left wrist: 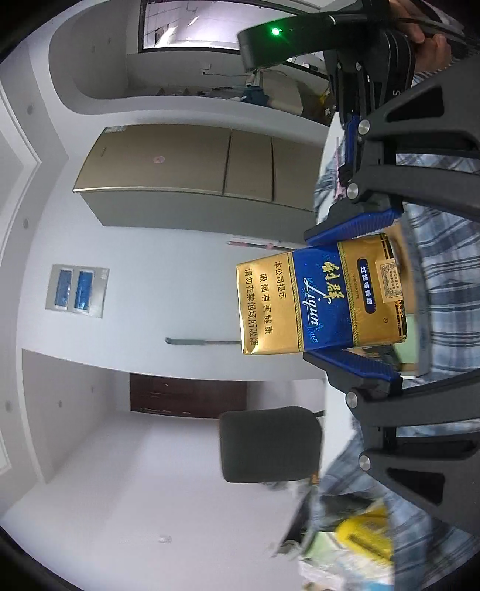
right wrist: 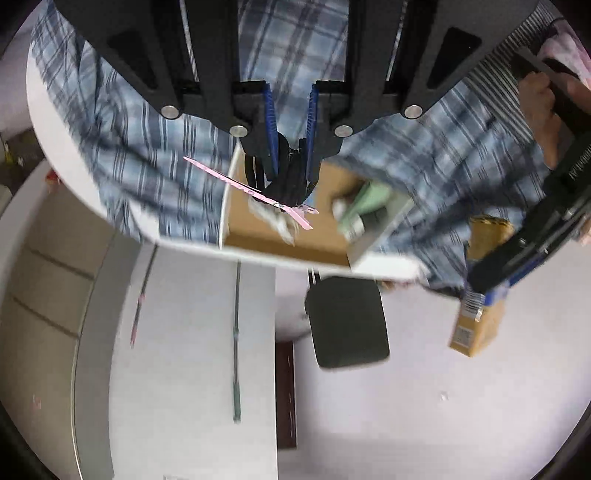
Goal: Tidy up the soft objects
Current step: 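Lift the gold box with the left tool while the right tool grasps the black hair tie, then lower the gold box and hair tie into the box and open both tools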
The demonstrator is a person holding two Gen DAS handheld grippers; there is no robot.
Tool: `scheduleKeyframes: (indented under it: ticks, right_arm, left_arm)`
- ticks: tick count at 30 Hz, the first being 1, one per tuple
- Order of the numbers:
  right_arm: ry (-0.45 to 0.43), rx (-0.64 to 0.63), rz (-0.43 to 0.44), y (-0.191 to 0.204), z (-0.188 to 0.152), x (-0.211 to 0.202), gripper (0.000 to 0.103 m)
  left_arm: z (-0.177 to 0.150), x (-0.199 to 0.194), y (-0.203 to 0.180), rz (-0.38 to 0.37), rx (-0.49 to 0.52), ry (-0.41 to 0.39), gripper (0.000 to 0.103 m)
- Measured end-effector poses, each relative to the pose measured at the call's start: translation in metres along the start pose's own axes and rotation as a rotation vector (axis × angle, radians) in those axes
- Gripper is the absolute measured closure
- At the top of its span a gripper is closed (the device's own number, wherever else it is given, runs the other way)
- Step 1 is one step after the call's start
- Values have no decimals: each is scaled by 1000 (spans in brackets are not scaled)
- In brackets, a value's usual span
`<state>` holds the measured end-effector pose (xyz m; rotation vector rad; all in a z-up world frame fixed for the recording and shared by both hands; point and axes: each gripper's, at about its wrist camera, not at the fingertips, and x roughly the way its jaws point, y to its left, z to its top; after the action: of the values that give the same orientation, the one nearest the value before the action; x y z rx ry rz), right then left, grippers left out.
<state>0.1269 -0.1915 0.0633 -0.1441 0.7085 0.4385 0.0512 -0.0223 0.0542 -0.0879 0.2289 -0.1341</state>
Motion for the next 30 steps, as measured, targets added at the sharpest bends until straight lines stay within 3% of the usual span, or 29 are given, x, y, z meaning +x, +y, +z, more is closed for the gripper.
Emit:
scheduleKeyframes:
  ticks: [6, 12, 21, 30]
  right_arm:
    - [-87, 26, -13, 2, 39, 4, 90]
    - [-119, 7, -61, 3, 55, 30, 90]
    - [-27, 52, -18, -14, 51, 92, 90]
    - [79, 48, 30, -19, 32, 140, 90]
  left_arm:
    - [25, 29, -4, 7, 15, 67, 45]
    - [24, 68, 4, 52, 4, 150, 45]
    - [1, 120, 30, 66, -47, 266, 45]
    - [-31, 142, 38, 56, -40, 348, 45]
